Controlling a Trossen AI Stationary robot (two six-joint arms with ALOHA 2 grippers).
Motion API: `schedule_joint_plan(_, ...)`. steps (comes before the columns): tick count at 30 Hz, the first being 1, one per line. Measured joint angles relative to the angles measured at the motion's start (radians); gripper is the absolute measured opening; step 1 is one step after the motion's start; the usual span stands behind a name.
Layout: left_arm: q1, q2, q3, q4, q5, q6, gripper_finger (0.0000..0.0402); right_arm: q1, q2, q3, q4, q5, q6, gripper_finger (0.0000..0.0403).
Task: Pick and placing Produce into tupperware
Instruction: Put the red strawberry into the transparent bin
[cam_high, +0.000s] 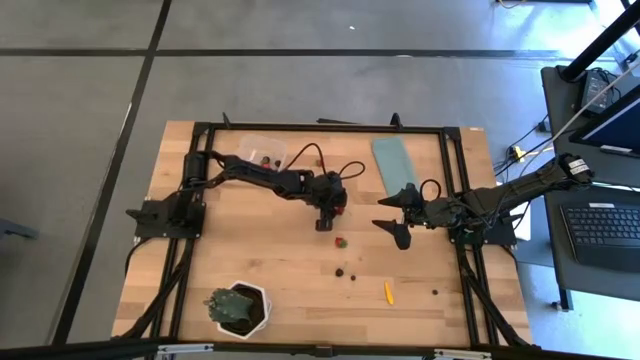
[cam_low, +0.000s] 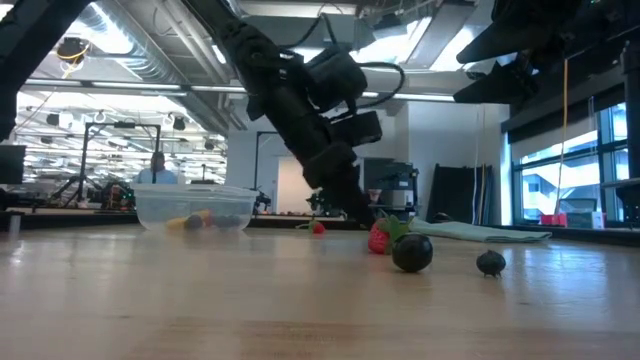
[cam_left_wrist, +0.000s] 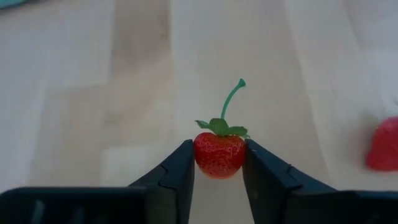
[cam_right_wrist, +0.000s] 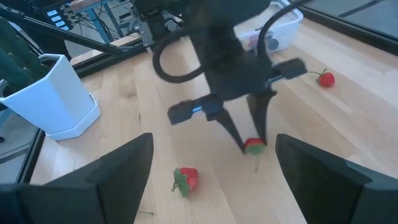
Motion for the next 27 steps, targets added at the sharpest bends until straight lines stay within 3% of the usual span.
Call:
schedule_joint_plan(8,0.053,-0.139,-0.001,-0.162,-0.056,0.018,0.0102,0.0,0.0,0.001,-0.007,0.0,0.002,0.0339)
schedule_joint_plan(14,0.109,-0.314,-0.002,-0.386,-0.232,0.018,0.0114,0.0,0.0,0.001,-0.012,0.0,0.002,0.0339)
schedule_joint_plan(18,0.157,-0.441,-0.002,-0.57,-0.367,-0.051,0.0112,0.0,0.0,0.001,-0.013,0.0,0.001,0.0339)
schedule_joint_plan(27,0.259,-0.618,-0.001,-0.922,-0.443,-0.311,0.0113,0.0,0.0,0.001,-0.015,0.001,-0.005,0.0339)
